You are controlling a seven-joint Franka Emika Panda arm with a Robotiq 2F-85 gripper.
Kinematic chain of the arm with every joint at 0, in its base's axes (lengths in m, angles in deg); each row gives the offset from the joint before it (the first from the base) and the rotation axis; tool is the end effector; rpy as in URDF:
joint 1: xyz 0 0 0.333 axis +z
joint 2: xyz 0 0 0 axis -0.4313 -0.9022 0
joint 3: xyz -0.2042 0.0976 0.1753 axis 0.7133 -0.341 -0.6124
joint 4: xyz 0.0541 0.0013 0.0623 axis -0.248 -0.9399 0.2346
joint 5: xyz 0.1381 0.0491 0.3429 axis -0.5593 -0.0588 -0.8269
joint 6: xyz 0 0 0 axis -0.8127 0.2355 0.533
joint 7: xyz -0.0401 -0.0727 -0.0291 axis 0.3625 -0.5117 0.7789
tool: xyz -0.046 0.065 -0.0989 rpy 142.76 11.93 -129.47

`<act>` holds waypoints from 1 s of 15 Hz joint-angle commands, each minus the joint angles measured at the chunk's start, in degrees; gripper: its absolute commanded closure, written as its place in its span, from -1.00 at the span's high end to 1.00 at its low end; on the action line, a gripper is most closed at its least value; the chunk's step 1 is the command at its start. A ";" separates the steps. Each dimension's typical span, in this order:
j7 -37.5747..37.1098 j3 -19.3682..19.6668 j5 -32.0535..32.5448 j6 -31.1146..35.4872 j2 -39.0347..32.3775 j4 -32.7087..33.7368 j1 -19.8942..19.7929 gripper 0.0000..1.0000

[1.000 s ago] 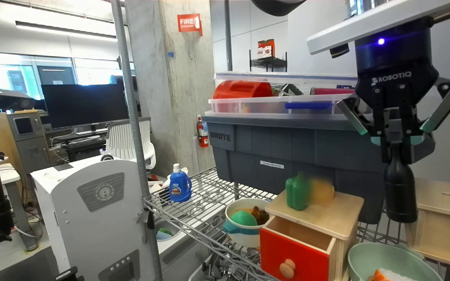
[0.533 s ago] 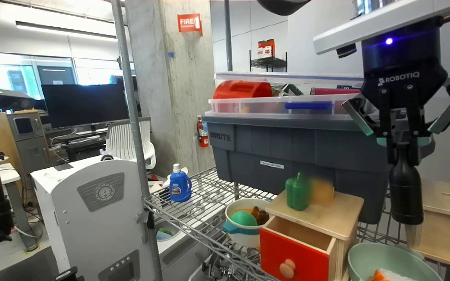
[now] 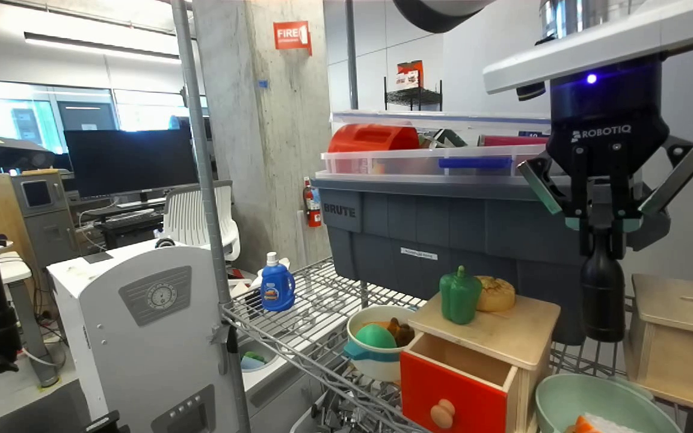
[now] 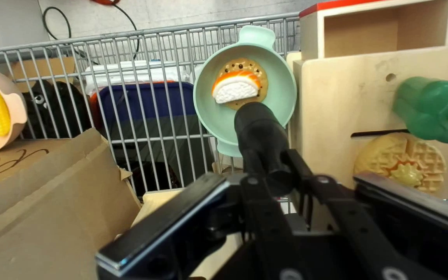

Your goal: Pick up the bottle and put it in the bowl

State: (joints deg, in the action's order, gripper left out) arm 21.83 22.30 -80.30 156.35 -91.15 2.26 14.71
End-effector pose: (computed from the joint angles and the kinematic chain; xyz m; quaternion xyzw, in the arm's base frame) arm 0.6688 -0.1837 0.2753 0.9979 -0.0313 0.0042 0.0573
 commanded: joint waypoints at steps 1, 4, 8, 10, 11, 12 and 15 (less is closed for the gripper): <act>3.60 -1.65 -2.41 -2.42 -1.46 3.28 -1.62 -0.90; 4.46 -1.69 -2.69 -2.60 -1.61 3.66 -1.66 -0.90; 3.15 -0.84 -1.62 -2.71 -1.97 4.02 -0.90 -0.09; 2.93 -0.78 -1.50 -2.82 -1.98 4.08 -0.76 0.03; 2.78 -0.76 -1.54 -2.98 -1.97 4.18 -0.75 0.19; 2.76 -0.76 -1.56 -3.03 -1.90 4.16 -0.75 0.32; 2.53 -0.69 -1.51 -2.84 -1.59 3.87 -0.68 0.74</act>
State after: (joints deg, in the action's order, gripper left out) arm 24.34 21.93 -81.43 155.86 -91.92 3.65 14.41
